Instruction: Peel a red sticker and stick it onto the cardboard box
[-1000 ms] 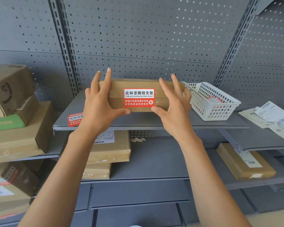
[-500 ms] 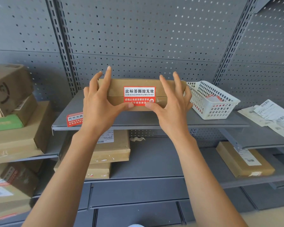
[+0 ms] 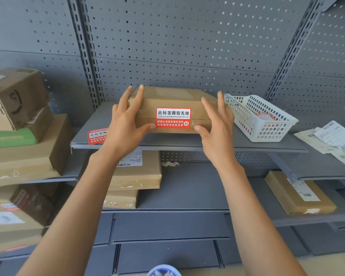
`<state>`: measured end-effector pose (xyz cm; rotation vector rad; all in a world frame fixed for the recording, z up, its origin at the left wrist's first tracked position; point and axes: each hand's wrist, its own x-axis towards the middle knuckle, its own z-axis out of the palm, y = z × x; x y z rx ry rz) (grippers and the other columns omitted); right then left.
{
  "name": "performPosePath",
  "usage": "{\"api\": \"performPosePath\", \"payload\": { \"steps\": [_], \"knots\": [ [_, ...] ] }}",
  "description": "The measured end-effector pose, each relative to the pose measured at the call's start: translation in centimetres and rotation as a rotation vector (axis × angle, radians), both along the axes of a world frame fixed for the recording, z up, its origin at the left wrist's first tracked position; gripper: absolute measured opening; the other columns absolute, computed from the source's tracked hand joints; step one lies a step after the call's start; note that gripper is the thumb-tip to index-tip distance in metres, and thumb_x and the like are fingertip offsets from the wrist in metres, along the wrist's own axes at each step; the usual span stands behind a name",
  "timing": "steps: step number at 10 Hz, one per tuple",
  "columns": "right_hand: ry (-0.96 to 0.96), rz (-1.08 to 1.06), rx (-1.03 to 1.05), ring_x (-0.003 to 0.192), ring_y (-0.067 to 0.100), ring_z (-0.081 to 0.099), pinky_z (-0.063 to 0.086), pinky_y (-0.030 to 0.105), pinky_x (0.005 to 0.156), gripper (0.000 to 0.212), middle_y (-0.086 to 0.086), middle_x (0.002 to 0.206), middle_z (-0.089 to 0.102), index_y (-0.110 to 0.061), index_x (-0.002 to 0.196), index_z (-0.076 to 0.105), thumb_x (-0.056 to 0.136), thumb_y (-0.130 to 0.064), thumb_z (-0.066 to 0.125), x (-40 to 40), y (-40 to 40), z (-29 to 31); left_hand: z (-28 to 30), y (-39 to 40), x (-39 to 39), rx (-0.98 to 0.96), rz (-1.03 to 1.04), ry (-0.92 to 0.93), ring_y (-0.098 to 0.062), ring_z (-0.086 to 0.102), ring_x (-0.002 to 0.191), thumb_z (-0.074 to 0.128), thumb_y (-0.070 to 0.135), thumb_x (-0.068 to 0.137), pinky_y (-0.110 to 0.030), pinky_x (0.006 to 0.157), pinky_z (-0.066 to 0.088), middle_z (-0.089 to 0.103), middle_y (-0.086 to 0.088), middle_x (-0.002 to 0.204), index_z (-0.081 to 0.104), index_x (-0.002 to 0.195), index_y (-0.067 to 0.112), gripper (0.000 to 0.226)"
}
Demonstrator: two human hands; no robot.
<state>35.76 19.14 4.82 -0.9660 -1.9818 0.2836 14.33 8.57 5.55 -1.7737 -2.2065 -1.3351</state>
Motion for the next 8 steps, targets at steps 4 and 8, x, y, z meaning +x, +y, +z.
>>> {"api": "performPosePath", "payload": {
  "steps": [4,8],
  "knots": [
    [-0.057,0.1,-0.187,0.159,0.021,-0.005,0.024,0.051,0.125,0.081,0.002,0.173,-0.009,-0.027,0.157,0.035,0.09,-0.005,0.074,1.0,0.2,-2.6,-1.9,-0.5,-0.3,-0.105,-0.029,0.005,-0.027,0.021,0.151,0.076,0.032,0.091,-0.045,0.117,0.033,-0.001,0.007,0.173,0.014,0.163,0.039,0.095],
    [-0.168,0.049,-0.091,0.158,0.008,-0.004,0.037,0.042,0.118,0.077,-0.01,0.173,-0.003,-0.035,0.159,0.03,0.094,-0.032,0.072,5.2,-1.5,0.1,-3.1,-0.3,-0.4,0.048,0.127,0.137,-0.033,0.014,0.156,0.058,0.035,0.102,-0.057,0.12,0.028,0.019,-0.007,0.171,0.028,0.161,0.028,0.067]
  ]
}}
